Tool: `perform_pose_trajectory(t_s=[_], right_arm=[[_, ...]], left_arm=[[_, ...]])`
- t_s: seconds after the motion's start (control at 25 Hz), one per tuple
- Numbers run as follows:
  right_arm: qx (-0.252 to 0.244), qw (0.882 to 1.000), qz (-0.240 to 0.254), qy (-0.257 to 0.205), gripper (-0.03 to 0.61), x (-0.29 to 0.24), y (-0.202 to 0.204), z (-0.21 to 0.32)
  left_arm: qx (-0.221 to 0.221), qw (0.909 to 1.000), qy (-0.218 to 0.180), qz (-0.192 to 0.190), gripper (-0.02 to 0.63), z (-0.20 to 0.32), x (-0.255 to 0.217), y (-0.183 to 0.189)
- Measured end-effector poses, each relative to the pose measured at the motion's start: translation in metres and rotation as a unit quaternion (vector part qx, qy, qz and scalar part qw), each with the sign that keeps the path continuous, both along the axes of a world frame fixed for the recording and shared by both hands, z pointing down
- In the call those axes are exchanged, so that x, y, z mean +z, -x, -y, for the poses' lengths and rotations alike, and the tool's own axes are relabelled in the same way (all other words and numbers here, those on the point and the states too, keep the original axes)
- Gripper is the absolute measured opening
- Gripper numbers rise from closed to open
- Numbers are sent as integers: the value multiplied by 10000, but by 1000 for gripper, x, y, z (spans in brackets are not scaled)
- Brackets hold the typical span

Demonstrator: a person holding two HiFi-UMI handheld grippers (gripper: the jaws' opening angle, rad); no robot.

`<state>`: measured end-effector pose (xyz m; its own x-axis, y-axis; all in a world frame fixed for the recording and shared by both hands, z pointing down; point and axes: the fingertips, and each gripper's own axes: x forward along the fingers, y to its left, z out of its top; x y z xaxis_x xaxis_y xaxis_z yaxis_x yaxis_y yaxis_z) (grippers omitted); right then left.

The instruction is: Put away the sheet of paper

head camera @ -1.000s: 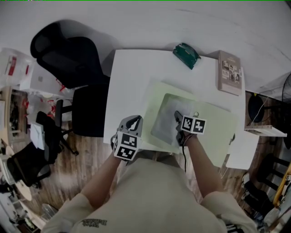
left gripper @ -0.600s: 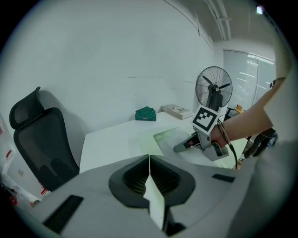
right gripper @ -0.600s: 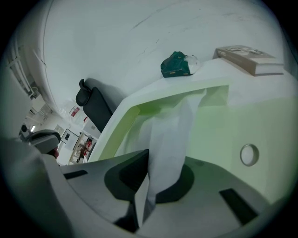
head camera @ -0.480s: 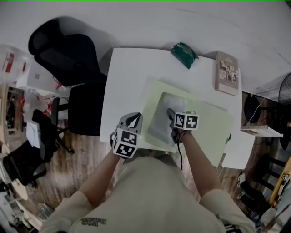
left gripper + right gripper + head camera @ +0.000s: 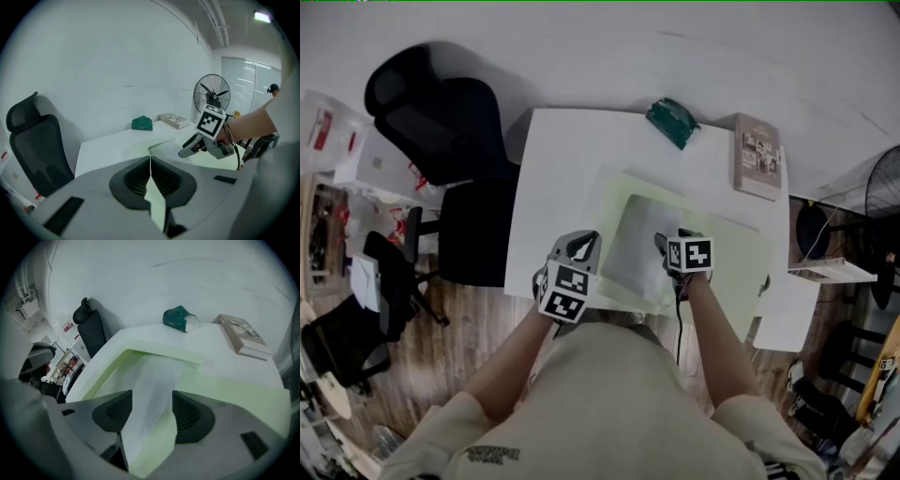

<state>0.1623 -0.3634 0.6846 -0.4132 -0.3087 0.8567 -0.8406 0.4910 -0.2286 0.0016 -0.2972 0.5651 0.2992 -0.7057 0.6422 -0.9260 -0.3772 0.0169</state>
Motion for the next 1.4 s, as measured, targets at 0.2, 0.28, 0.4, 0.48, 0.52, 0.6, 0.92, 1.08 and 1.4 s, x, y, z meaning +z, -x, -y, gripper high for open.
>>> perform_pose_trajectory(t_s=[0.2,0.28,0.4,0.48,0.52,0.6,0.92,1.08,1.4], right_arm=[[309,9980,362,-417,264,-48,-14,6],[344,9961,535,-609,256,-71,-16,6],[354,9922,768,-912,236,-105,-17,6],[297,9892,784,-1206,223,-131,-20,6],[248,9874,748,-1373,215,-143,-22,7],[182,9830,719,-1681,195,-167,-26,8],[257,9523,796,-2934,118,-265,-39,1],[355,9336,1113,-3389,83,-312,-44,-10],[402,8918,1671,-4186,31,-387,-59,-38]], left_arm=[[102,9997,-198,62,21,5,-14,-2],[132,9994,-306,122,21,9,-23,-1],[186,9983,-505,216,21,15,-38,-1],[191,9980,-577,143,21,19,-51,-3],[163,9982,-584,9,21,20,-58,-5],[87,9976,-624,-288,21,25,-73,-6],[161,9918,-1240,-263,21,31,-136,-10],[163,9893,-1360,-498,21,30,-158,-12],[335,9793,-1928,-514,21,24,-216,-21]])
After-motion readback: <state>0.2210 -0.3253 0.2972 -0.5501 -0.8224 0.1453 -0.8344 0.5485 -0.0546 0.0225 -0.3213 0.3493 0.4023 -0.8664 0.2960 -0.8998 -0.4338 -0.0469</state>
